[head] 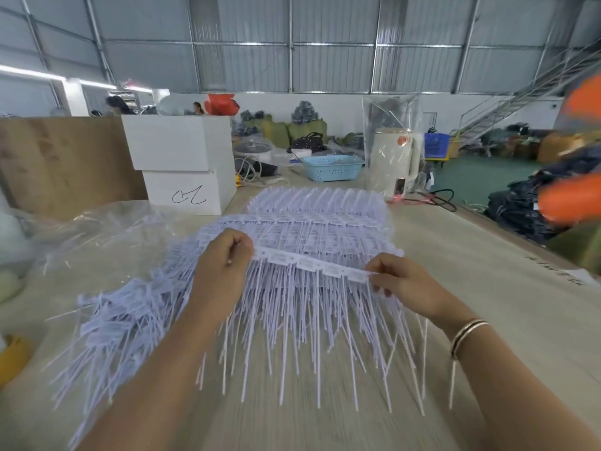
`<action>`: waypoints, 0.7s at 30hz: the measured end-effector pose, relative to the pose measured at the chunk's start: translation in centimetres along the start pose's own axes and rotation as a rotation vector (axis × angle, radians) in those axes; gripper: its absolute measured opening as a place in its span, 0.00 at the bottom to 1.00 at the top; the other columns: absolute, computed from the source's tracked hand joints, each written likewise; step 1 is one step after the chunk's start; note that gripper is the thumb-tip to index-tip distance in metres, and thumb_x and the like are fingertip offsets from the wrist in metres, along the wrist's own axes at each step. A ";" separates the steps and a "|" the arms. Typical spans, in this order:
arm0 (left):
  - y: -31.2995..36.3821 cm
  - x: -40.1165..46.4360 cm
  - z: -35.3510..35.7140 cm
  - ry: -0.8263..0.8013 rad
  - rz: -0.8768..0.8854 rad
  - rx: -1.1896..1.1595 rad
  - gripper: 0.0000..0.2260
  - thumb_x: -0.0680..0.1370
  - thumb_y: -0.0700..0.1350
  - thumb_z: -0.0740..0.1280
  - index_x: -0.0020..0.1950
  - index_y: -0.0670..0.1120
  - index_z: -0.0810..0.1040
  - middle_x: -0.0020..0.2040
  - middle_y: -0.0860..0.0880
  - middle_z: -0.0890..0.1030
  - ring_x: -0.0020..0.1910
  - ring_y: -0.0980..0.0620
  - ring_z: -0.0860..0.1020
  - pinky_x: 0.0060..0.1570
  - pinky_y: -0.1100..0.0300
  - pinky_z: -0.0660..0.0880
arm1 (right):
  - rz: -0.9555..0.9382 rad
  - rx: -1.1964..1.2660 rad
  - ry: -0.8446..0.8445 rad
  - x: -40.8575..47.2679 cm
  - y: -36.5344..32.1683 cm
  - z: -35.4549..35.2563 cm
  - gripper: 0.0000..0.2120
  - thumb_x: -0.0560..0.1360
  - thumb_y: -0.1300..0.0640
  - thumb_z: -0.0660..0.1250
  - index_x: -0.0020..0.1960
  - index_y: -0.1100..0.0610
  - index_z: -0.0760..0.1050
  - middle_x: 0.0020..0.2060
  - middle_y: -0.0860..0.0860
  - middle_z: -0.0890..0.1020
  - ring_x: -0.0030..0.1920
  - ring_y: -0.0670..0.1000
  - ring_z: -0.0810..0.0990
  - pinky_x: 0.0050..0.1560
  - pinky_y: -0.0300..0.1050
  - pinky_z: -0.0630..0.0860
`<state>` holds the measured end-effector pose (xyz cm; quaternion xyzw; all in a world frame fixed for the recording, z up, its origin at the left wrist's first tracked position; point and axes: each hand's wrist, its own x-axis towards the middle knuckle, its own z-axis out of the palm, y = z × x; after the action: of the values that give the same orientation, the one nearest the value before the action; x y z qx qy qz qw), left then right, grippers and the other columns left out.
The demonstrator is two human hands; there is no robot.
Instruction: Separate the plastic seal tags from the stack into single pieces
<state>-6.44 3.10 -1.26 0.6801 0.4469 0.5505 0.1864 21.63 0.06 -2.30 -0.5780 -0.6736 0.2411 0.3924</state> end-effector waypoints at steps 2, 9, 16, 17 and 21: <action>0.2 -0.3 0.3 -0.007 0.114 0.177 0.08 0.81 0.39 0.59 0.50 0.49 0.76 0.45 0.56 0.75 0.44 0.63 0.72 0.42 0.70 0.65 | -0.010 0.140 0.072 -0.1 0.5 -0.3 0.12 0.76 0.67 0.62 0.39 0.54 0.75 0.26 0.43 0.73 0.31 0.45 0.69 0.35 0.38 0.66; 1.5 -1.6 1.2 0.119 0.178 0.342 0.15 0.82 0.44 0.55 0.66 0.45 0.75 0.64 0.44 0.73 0.62 0.45 0.70 0.62 0.50 0.66 | -0.110 0.673 0.120 -0.3 -0.2 -0.6 0.15 0.76 0.69 0.58 0.38 0.56 0.77 0.30 0.49 0.71 0.30 0.45 0.66 0.32 0.34 0.66; 5.3 -1.6 0.4 -0.048 0.476 0.254 0.18 0.78 0.46 0.53 0.57 0.45 0.80 0.52 0.52 0.81 0.53 0.50 0.78 0.55 0.53 0.70 | -0.089 0.325 0.060 -0.5 -1.3 1.0 0.11 0.79 0.66 0.60 0.41 0.56 0.74 0.29 0.50 0.67 0.30 0.48 0.63 0.33 0.39 0.61; 5.6 -1.7 0.8 -0.113 0.496 0.361 0.18 0.78 0.48 0.53 0.56 0.47 0.80 0.52 0.52 0.82 0.53 0.50 0.78 0.54 0.53 0.69 | -0.104 0.280 0.046 -0.5 -1.6 1.3 0.10 0.79 0.65 0.60 0.42 0.55 0.75 0.30 0.49 0.68 0.32 0.50 0.64 0.33 0.38 0.61; 6.1 -2.7 4.0 -0.346 0.412 0.555 0.18 0.81 0.52 0.51 0.63 0.53 0.75 0.53 0.55 0.81 0.55 0.52 0.76 0.57 0.55 0.64 | -0.228 0.220 -0.010 -0.8 -3.0 2.8 0.05 0.79 0.65 0.61 0.48 0.58 0.74 0.33 0.53 0.70 0.34 0.53 0.66 0.37 0.44 0.65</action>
<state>-0.32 -1.34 0.40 0.8631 0.3949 0.3114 -0.0467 17.61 -0.99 -1.72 -0.4503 -0.7062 0.2702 0.4749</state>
